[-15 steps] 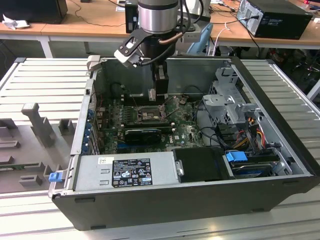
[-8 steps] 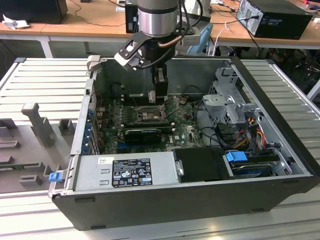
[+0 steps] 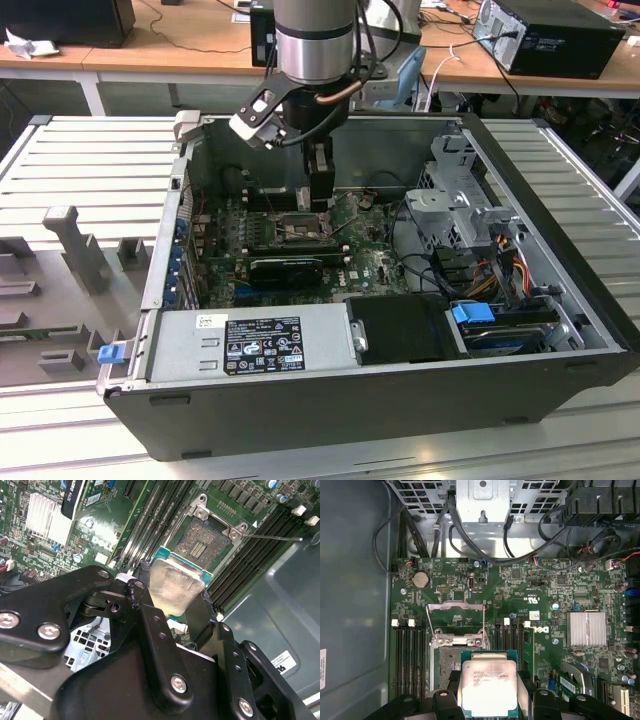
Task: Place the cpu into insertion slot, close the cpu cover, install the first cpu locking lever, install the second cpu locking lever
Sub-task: 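Place the cpu into insertion slot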
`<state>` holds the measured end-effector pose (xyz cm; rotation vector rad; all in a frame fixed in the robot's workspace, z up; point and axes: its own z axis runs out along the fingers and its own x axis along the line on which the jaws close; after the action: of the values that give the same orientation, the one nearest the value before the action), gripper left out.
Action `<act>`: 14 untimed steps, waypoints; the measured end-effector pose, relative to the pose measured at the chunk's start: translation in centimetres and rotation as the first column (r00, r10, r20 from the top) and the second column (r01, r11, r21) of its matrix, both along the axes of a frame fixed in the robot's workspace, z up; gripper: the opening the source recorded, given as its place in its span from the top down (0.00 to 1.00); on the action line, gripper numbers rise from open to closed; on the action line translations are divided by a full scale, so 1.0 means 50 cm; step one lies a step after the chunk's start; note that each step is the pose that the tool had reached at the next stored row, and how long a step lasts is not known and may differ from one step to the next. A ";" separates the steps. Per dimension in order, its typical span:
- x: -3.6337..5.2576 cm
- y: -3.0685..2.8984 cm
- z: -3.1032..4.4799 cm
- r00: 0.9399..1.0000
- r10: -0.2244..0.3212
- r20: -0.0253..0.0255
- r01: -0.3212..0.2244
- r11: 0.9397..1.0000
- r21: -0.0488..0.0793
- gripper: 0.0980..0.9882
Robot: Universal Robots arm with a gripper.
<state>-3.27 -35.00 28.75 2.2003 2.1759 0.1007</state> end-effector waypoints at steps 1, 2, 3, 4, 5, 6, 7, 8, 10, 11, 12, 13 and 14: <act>0.000 0.000 -0.002 1.000 -0.002 0.000 0.002 1.000 0.000 0.52; 0.000 0.000 -0.004 1.000 -0.003 0.000 0.003 1.000 0.000 0.52; 0.000 0.000 -0.007 1.000 -0.004 0.000 0.004 1.000 0.000 0.52; 0.000 0.000 -0.010 1.000 -0.006 0.000 0.006 1.000 0.000 0.52; 0.000 0.000 -0.013 1.000 -0.007 0.000 0.007 1.000 0.000 0.52; 0.000 0.000 -0.017 1.000 -0.009 0.000 0.009 1.000 0.000 0.52; 0.000 0.000 -0.019 1.000 -0.011 0.000 0.011 1.000 0.000 0.52; 0.000 0.000 -0.022 1.000 -0.012 0.000 0.012 1.000 0.000 0.52; 0.000 0.000 -0.026 1.000 -0.014 0.000 0.014 1.000 0.000 0.52; 0.000 0.000 -0.028 1.000 -0.015 0.000 0.015 1.000 0.000 0.52; 0.000 0.000 -0.030 1.000 -0.017 0.000 0.017 1.000 0.000 0.52; 0.000 0.000 -0.031 1.000 -0.017 0.000 0.017 1.000 0.000 0.52; 0.000 0.000 -0.032 1.000 -0.019 0.000 0.019 1.000 0.000 0.52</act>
<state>-3.27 -34.98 27.13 2.2201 2.1549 0.1000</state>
